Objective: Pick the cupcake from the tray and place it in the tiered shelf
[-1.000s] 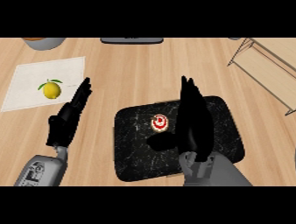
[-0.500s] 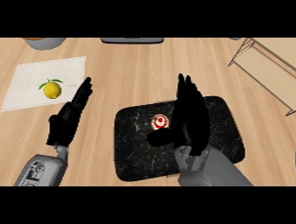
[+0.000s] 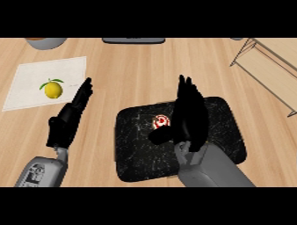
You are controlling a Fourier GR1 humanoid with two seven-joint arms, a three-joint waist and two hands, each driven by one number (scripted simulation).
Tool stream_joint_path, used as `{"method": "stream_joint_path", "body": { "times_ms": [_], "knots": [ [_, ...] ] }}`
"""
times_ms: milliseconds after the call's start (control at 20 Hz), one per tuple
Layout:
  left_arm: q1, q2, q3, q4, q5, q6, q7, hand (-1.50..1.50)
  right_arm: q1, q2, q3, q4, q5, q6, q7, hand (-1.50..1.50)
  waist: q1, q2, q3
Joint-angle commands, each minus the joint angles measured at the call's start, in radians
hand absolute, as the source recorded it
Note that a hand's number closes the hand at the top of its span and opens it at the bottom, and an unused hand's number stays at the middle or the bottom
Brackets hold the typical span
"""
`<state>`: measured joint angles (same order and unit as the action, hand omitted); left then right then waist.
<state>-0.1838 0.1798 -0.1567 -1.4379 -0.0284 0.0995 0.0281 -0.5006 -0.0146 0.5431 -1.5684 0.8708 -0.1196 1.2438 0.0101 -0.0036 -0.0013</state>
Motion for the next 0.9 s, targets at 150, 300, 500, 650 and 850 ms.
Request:
{"method": "stream_joint_path", "body": {
  "times_ms": [150,300,500,650,850],
  "knots": [
    [-0.019,-0.02,0.001,0.026,-0.008,0.003,-0.003,0.0,0.027,0.014,0.049,0.009,0.003,-0.023,0.243,-1.5,-0.01,-0.001,0.0],
    [-0.033,-0.007,0.021,0.031,0.002,-0.009,-0.001,0.0,-0.048,0.014,0.008,0.079,-0.03,-0.024,0.243,-1.5,0.0,0.003,0.0],
    [0.017,-0.017,-0.003,0.014,-0.024,0.002,-0.028,0.0,-0.052,0.014,0.012,0.118,-0.029,-0.032,0.243,-1.5,0.003,0.002,0.0],
    [-0.007,0.004,0.014,0.005,-0.016,-0.015,0.004,0.0,-0.072,0.014,0.027,0.161,-0.056,-0.07,0.243,-1.5,0.011,0.002,0.0],
    [-0.028,-0.007,0.021,0.003,-0.004,-0.023,0.013,0.0,-0.008,0.014,0.063,0.177,-0.03,-0.115,0.226,-1.5,0.001,0.002,0.001]
  ]
}}
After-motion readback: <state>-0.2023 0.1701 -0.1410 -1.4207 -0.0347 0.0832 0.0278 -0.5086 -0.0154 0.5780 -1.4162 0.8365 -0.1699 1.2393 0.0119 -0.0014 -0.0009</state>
